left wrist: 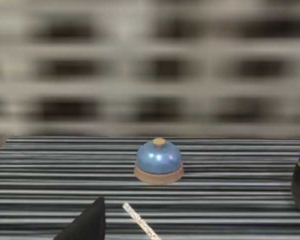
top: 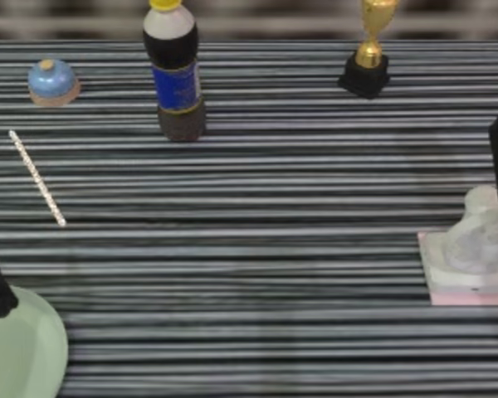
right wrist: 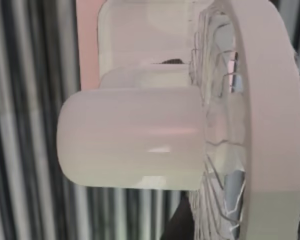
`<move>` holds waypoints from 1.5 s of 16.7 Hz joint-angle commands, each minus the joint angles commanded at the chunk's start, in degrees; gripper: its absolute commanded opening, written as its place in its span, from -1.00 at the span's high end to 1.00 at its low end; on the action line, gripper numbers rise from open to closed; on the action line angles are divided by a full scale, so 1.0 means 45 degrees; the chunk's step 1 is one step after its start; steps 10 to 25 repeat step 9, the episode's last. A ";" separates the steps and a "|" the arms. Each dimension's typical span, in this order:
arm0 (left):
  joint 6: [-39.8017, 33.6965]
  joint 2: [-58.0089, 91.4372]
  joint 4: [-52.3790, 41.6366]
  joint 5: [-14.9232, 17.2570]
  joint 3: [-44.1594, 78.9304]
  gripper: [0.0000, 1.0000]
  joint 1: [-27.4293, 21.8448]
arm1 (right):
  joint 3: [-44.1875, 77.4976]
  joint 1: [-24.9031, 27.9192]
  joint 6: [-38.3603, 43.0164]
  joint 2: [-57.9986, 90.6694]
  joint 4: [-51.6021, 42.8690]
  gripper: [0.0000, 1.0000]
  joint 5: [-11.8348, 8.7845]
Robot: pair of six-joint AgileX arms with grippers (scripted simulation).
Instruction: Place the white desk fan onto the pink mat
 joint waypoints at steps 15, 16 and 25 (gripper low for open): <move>0.0000 0.0000 0.0000 0.0000 0.0000 -1.00 0.0000 | 0.0000 0.0000 0.0000 0.0000 0.0000 -1.00 0.0000; 0.0000 0.0000 0.0000 0.0000 0.0000 -1.00 0.0000 | 0.0000 0.0000 0.0000 0.0000 0.0000 -1.00 0.0000; 0.0000 0.0000 0.0000 0.0000 0.0000 -1.00 0.0000 | 0.0000 0.0000 0.0000 0.0000 0.0000 -1.00 0.0000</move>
